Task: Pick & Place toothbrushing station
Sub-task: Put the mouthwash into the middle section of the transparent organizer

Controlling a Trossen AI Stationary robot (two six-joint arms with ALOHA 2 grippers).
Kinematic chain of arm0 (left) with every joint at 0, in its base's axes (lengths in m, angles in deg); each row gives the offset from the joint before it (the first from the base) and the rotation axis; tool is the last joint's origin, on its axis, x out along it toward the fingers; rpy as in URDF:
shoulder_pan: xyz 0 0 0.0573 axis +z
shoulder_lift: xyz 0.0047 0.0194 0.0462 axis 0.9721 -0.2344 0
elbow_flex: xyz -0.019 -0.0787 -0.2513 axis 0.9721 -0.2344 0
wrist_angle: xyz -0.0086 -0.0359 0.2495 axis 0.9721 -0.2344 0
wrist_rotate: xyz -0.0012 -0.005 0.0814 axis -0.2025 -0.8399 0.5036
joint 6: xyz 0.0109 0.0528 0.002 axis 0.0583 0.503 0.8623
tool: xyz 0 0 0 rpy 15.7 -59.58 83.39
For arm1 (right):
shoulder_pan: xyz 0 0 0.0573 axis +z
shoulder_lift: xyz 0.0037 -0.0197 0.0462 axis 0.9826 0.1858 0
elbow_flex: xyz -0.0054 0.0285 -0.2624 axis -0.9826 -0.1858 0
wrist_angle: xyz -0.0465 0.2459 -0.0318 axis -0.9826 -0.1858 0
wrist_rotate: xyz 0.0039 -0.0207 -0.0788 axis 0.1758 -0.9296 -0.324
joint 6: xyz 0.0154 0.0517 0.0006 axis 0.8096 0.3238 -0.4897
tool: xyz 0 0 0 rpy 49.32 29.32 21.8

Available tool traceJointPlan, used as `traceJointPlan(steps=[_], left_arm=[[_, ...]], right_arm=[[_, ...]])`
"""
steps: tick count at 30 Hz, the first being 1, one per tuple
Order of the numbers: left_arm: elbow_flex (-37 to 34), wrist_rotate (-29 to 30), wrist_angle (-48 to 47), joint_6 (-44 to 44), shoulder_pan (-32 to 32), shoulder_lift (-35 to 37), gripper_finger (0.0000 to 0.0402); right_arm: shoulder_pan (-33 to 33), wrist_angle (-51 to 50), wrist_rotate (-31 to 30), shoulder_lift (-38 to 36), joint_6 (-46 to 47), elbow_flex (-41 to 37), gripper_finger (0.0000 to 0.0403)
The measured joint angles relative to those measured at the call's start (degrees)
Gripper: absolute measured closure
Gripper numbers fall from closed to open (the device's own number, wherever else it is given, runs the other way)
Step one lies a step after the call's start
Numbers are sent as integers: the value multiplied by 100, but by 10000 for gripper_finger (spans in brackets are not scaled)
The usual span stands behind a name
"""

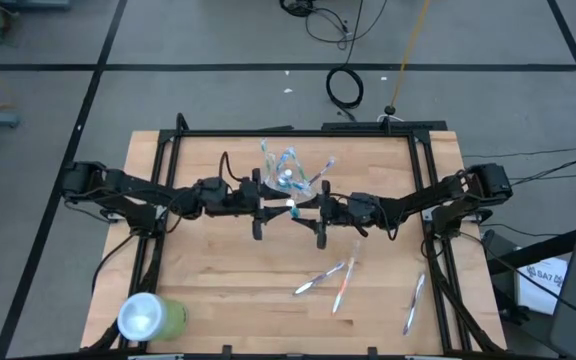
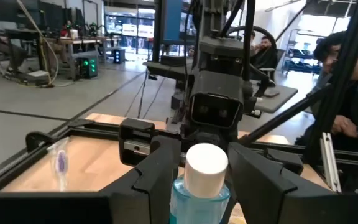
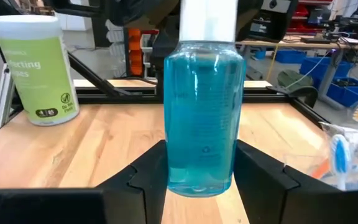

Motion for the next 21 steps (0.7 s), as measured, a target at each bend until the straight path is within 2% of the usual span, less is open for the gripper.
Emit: traceJointPlan(steps=[10, 18, 21], left_arm=[[0, 8, -308, 73, 55, 0, 238], [0, 32, -160, 112, 55, -151, 187], [0, 32, 285, 107, 52, -380, 180]], right_arm=[[-7, -14, -25, 2, -2, 0, 250], [-31, 24, -12, 2, 29, 0, 249], [-31, 5, -11, 2, 40, -2, 251]])
